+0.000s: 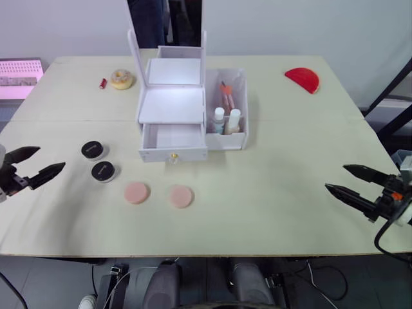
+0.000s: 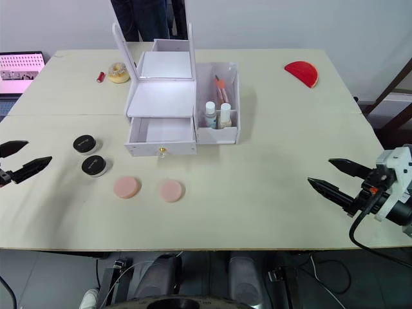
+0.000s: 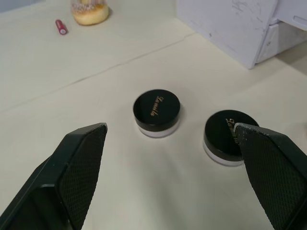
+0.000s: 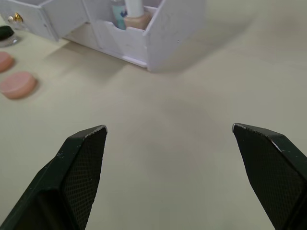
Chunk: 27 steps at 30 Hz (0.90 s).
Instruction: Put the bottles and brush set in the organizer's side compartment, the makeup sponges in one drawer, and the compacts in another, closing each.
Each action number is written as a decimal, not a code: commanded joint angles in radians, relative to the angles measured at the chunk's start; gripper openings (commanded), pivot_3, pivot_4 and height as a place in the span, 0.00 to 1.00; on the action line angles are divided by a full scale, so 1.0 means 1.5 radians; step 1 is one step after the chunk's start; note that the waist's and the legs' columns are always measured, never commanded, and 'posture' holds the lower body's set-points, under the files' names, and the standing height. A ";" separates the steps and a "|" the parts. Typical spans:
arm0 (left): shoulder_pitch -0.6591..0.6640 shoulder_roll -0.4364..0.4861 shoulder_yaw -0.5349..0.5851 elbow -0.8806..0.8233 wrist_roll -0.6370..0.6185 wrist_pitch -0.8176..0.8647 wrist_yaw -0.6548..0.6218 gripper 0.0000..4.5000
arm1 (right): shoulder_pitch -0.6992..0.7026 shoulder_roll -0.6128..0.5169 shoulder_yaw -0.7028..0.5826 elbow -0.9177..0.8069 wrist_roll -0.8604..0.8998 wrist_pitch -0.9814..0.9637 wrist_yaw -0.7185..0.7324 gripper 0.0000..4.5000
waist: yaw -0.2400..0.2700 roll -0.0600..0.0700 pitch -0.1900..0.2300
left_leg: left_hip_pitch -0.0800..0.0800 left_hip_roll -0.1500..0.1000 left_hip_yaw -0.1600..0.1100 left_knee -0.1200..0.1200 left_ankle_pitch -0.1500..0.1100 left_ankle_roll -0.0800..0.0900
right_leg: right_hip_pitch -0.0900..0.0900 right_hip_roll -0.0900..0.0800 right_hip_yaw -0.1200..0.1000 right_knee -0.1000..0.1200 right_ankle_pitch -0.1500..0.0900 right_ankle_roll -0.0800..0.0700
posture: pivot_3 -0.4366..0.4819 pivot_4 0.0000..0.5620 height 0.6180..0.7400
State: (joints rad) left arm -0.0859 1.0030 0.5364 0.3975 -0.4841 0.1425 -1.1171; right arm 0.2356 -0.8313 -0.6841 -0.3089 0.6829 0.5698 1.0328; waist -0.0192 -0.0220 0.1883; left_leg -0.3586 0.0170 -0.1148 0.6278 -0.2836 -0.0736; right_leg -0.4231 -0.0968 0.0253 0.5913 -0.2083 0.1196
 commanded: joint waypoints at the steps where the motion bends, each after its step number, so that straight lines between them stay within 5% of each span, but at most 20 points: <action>1: -0.013 0.013 -0.002 0.011 0.010 -0.016 -0.015 0.99 | 0.001 0.005 -0.011 -0.025 0.005 -0.016 -0.012 1.00 | 0.000 0.000 0.000 | 0.000 0.000 0.000 0.000 0.000 0.000 | 0.000 0.000 0.000 0.000 0.000 0.000 | 0.48 0.27 1.00; 9: 0.024 -0.022 -0.007 -0.075 -0.002 0.016 -0.020 0.99 | -0.019 0.012 0.019 -0.059 0.026 -0.003 -0.041 1.00 | 0.002 0.000 0.000 | 0.000 0.000 0.000 0.000 0.000 0.000 | 0.000 0.000 0.000 0.000 0.000 0.000 | 0.48 0.27 1.00; 18: 0.194 -0.121 -0.033 -0.443 -0.079 0.154 0.037 0.99 | -0.120 -0.007 0.112 -0.146 0.088 0.064 -0.091 1.00 | 0.002 0.000 0.000 | 0.000 0.000 0.000 0.001 0.000 0.000 | 0.000 0.000 0.000 0.001 0.000 0.000 | 0.48 0.27 1.00; 27: 0.198 -0.229 -0.228 -0.651 -0.010 0.229 0.231 0.99 | -0.300 -0.002 0.278 -0.196 0.132 0.140 -0.152 1.00 | 0.004 0.000 0.000 | 0.000 0.000 0.000 0.002 0.000 0.000 | 0.001 0.000 0.000 0.001 0.000 -0.001 | 0.48 0.27 1.00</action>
State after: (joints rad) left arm 0.2185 0.6764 0.2464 -0.5216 -0.5314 0.4670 -0.8364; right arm -0.1823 -0.8338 -0.2890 -0.5659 0.8607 0.7727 0.8195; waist -0.0127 -0.0223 0.1882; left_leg -0.3582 0.0172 -0.1150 0.6310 -0.2835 -0.0736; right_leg -0.4215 -0.0966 0.0258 0.5929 -0.2075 0.1185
